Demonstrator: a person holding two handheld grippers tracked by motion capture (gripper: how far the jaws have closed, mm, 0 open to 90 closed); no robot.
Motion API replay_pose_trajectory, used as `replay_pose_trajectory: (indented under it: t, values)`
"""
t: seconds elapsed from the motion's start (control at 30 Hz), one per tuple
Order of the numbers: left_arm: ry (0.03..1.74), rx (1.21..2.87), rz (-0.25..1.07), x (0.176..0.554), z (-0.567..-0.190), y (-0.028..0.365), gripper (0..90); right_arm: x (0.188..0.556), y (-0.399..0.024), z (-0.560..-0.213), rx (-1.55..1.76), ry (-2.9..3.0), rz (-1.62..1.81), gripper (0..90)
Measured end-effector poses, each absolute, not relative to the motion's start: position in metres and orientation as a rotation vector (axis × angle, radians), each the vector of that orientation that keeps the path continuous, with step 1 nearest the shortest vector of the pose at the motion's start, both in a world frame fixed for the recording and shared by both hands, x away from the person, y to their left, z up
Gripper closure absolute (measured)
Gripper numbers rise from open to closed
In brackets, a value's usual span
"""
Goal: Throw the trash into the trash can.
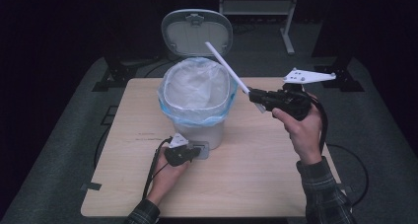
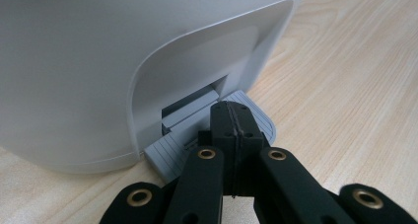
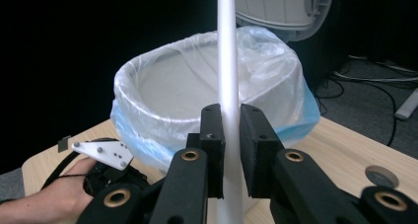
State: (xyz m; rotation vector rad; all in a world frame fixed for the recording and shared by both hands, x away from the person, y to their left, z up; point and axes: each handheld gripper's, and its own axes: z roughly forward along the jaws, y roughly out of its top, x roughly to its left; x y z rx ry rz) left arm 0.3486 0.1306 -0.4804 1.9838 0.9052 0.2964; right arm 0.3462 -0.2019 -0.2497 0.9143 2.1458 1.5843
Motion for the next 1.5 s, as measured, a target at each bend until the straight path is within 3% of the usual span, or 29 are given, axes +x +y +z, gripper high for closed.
replay_pose_trajectory:
  t: [1.13, 1.17, 1.23, 1.5]
  values:
    - [0.905, 1.986, 0.298, 0.349, -0.480, 0.131, 89.8, 0.388, -0.142, -0.241, 0.900, 2.215, 1.578, 78.1]
    - [0.905, 1.985, 0.298, 0.349, -0.480, 0.131, 89.8, 0.388, -0.142, -0.240, 0.899, 2.202, 1.587, 68.3]
    - [0.906, 1.985, 0.298, 0.349, -0.480, 0.131, 89.8, 0.388, -0.141, -0.240, 0.894, 2.195, 1.594, 64.2]
    - [0.905, 1.985, 0.300, 0.348, -0.480, 0.130, 89.8, 0.382, -0.150, -0.236, 0.889, 2.160, 1.607, 59.4]
